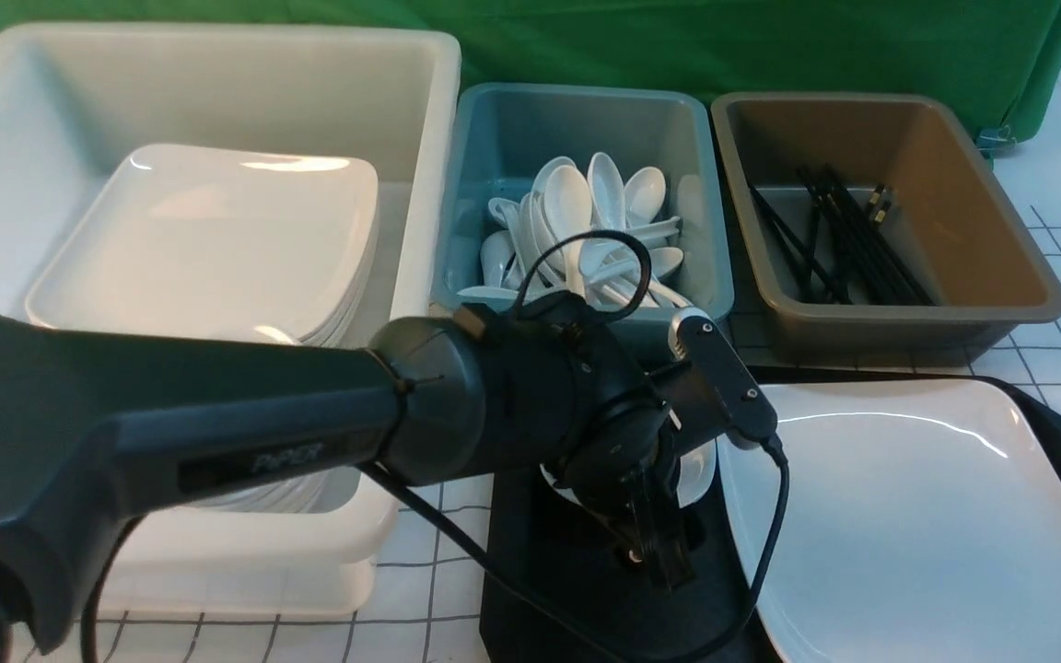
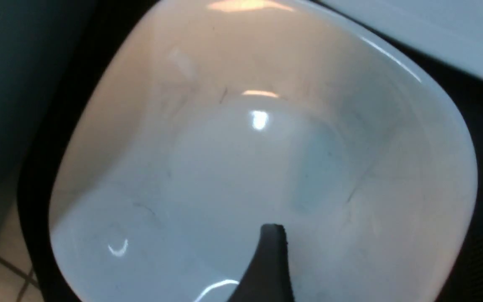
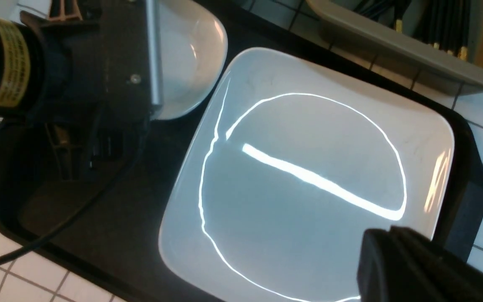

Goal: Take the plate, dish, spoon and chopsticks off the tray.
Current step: Use the left arm to grab a small plate from the dinner plate, then use the left arm to put the small plate into the large storage box on the left

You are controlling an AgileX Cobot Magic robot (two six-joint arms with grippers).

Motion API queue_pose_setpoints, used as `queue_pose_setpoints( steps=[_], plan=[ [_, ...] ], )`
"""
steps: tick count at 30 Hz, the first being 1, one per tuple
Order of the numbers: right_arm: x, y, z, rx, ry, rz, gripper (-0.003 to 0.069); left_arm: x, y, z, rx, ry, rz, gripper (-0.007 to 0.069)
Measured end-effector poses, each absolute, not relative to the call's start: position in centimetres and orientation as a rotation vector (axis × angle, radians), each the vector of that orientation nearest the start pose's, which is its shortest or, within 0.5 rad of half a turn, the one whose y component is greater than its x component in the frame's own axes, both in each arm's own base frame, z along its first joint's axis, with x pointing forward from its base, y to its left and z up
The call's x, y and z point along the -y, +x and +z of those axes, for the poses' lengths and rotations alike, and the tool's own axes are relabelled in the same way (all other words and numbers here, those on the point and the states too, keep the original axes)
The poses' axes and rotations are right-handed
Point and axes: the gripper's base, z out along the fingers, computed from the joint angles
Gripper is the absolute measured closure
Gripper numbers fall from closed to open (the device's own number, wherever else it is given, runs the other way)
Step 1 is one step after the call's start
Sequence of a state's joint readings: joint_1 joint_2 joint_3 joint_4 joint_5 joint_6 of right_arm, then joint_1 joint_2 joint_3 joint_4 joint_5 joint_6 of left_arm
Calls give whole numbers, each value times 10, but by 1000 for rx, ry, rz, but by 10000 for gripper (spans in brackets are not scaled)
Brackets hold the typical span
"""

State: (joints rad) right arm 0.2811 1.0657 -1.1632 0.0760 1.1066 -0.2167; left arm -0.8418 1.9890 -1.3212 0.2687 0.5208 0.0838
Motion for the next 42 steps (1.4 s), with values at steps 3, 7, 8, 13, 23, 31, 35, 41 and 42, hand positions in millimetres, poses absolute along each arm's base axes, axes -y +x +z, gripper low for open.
queue_pose_setpoints(
  steps=[3,7,8,13,23,31,35,41,42],
  plan=[
    [-60,186,384,-2411,-609,122,653,301,287,159,-2211,1442,29,104],
    [-60,185,384,-2409,-620,118,653,302,287,155,-2211,1453,38,245],
    [-60,185,384,-2408,-621,118,653,302,288,155,-2212,1453,37,305],
    [-60,186,385,-2401,-644,110,653,308,289,163,-2157,1483,54,545],
    [-62,186,386,-2381,-644,137,653,308,285,232,-2377,1355,10,601],
    [-76,183,398,-2295,-679,342,653,282,261,347,-2220,1169,-162,603],
    [-91,179,410,-2175,-744,545,653,243,257,379,-2251,1055,-55,604],
    [-118,177,420,-2043,-879,721,653,172,265,406,-2375,815,58,604],
    [-119,177,421,-2037,-884,726,653,170,265,406,-2383,810,63,604]
  ],
)
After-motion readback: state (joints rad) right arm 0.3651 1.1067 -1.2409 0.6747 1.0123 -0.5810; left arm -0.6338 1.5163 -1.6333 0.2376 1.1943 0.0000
